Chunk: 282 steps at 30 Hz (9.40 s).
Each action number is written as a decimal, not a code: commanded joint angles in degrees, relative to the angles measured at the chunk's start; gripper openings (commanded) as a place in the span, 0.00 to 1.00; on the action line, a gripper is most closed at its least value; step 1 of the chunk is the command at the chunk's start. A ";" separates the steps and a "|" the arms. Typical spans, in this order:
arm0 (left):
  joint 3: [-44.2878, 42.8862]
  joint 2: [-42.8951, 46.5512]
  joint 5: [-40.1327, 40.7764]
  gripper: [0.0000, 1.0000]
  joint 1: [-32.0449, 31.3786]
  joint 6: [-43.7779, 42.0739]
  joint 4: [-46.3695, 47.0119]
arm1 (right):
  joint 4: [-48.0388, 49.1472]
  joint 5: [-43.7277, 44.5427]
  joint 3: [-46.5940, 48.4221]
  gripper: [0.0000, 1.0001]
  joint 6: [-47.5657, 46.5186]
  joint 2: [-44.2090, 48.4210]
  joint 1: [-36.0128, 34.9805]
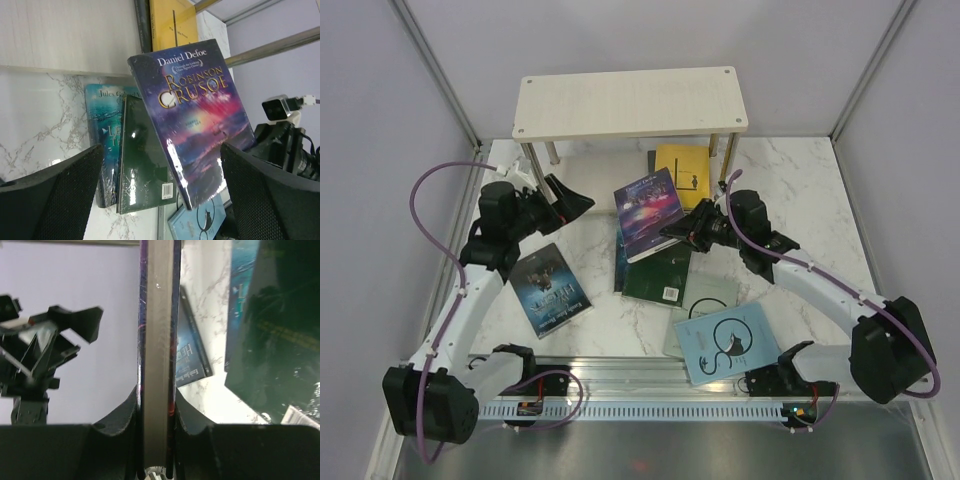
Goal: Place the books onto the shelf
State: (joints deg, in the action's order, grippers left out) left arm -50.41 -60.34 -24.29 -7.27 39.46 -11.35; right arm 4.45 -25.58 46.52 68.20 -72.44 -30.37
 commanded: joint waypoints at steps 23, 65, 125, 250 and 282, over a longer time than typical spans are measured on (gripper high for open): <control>7.43 4.17 -1.37 1.00 0.06 -4.22 -2.53 | 34.39 8.96 0.67 0.00 14.76 -10.96 12.18; 9.19 2.94 -1.90 1.00 0.06 -4.39 -1.39 | 45.57 -13.26 -1.52 0.73 27.24 -31.18 20.97; 13.85 -12.15 2.84 0.97 -11.71 1.76 11.09 | 3.54 -2.99 -24.81 0.59 -12.57 11.81 20.46; 4.87 13.66 12.36 0.02 -35.65 6.75 9.65 | -1.16 18.03 -29.36 0.98 11.39 44.50 -5.05; 32.31 -2.67 2.93 0.02 -26.39 39.11 74.80 | 36.24 17.06 -35.89 0.55 15.64 28.59 -10.23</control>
State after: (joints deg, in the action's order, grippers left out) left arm -17.78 -62.52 -23.86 -33.85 75.66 51.83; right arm 35.64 -9.15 7.86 84.38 -43.29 -39.64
